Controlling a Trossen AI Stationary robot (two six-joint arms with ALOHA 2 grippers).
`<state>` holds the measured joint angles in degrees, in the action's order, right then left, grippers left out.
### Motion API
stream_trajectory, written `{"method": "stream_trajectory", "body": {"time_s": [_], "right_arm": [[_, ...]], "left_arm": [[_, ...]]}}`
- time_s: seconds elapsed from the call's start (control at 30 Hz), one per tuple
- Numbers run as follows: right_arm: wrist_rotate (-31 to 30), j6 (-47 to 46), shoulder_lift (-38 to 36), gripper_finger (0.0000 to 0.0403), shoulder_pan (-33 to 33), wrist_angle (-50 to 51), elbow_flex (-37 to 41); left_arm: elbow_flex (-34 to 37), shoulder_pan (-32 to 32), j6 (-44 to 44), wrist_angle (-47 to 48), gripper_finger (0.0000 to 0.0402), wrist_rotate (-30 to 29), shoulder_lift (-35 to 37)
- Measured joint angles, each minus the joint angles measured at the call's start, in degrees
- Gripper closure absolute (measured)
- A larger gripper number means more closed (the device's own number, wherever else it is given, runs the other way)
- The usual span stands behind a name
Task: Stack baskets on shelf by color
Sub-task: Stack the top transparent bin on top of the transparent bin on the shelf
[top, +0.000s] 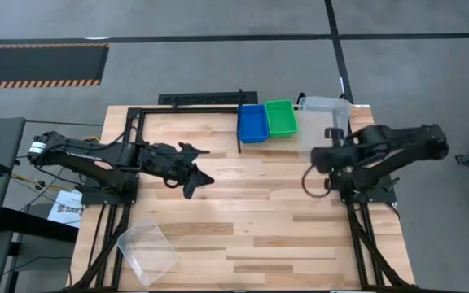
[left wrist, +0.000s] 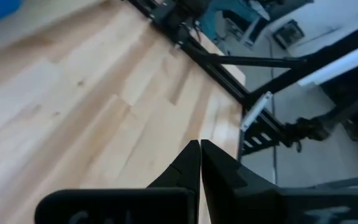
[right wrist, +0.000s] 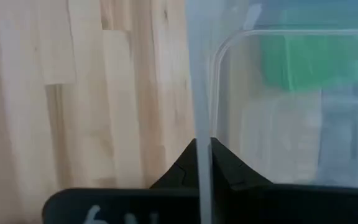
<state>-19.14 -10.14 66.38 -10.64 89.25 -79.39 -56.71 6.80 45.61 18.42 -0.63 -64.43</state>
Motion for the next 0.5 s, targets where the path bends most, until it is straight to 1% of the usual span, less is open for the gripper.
{"method": "stream_trajectory", "body": {"time_s": [0.07,0.13,0.2,0.3,0.4,0.5], "right_arm": [[0.0,8.4,-2.6,0.0385,4.2,-3.0,1.5],[-1.5,14.3,-3.1,0.0385,8.8,-1.8,2.8],[-2.3,18.3,-4.1,0.0385,14.0,-0.6,5.0],[-1.1,24.1,-5.1,0.0385,20.4,-4.7,8.7],[0.3,30.0,-6.6,0.0385,24.7,-8.2,13.0],[0.9,33.1,-7.1,0.0385,28.2,-11.9,16.8]], "left_arm": [[0.0,-0.3,-0.6,0.6,0.0401,-0.9,0.1],[0.0,-0.6,-0.9,1.7,0.0401,-1.4,0.1],[0.0,-0.9,-0.9,2.5,0.0401,-1.8,0.0],[0.0,-1.0,-0.9,3.1,0.0401,-3.3,-0.3],[0.0,-1.0,-0.9,3.5,0.0401,-4.7,-0.3],[0.0,-1.3,-0.9,4.2,0.0401,-4.9,-0.3]]}}
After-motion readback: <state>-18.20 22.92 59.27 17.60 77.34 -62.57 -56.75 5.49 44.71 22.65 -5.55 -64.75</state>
